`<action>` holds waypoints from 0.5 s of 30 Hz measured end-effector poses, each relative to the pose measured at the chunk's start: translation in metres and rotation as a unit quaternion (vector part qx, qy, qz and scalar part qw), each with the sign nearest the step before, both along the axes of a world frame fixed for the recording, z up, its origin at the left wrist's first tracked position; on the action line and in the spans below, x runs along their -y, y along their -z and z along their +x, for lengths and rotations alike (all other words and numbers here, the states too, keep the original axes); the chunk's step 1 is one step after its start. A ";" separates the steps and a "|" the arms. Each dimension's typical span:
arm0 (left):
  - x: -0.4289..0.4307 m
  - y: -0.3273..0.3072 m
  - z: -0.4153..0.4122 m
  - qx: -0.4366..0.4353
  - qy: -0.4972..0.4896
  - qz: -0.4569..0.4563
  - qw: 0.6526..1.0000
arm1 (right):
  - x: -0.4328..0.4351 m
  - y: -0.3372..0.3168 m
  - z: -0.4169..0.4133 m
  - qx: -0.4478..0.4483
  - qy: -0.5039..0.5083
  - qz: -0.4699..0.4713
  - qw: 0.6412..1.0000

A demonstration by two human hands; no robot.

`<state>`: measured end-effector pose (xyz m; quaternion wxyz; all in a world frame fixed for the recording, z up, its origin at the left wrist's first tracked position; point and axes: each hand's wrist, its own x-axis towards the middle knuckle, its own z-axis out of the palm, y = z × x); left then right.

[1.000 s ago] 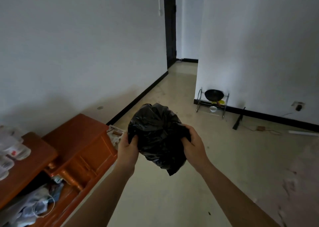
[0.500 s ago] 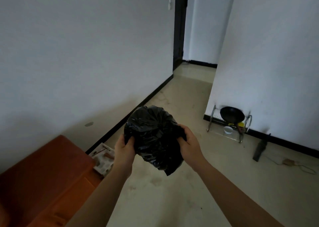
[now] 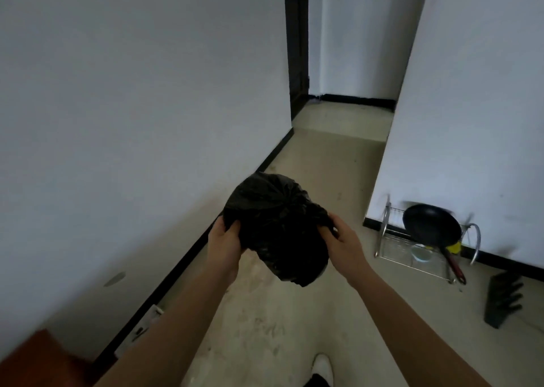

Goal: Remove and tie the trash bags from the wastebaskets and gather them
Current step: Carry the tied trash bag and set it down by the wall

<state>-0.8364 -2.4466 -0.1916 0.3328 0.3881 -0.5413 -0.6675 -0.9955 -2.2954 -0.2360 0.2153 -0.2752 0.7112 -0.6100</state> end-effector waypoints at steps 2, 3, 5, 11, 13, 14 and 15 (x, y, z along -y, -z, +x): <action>0.040 0.001 -0.043 0.017 -0.015 0.012 1.000 | 0.039 0.000 -0.047 -0.013 -0.029 0.021 0.999; 0.062 -0.001 -0.067 0.023 -0.019 0.009 1.000 | 0.060 -0.004 -0.072 -0.027 -0.045 0.031 0.998; 0.106 -0.006 -0.110 0.021 -0.029 0.002 0.999 | 0.102 -0.013 -0.123 -0.058 -0.064 0.050 0.995; 0.205 -0.006 -0.207 0.023 -0.060 0.019 0.998 | 0.213 -0.028 -0.228 0.022 -0.077 0.052 0.995; 0.245 0.006 -0.245 0.031 -0.068 0.026 0.997 | 0.258 -0.019 -0.270 0.032 -0.081 0.048 0.995; 0.266 0.014 -0.263 0.037 -0.071 0.025 0.997 | 0.279 -0.012 -0.291 0.034 -0.081 0.050 0.995; 0.287 0.021 -0.281 0.041 -0.071 0.022 0.996 | 0.303 -0.006 -0.310 0.037 -0.075 0.054 0.995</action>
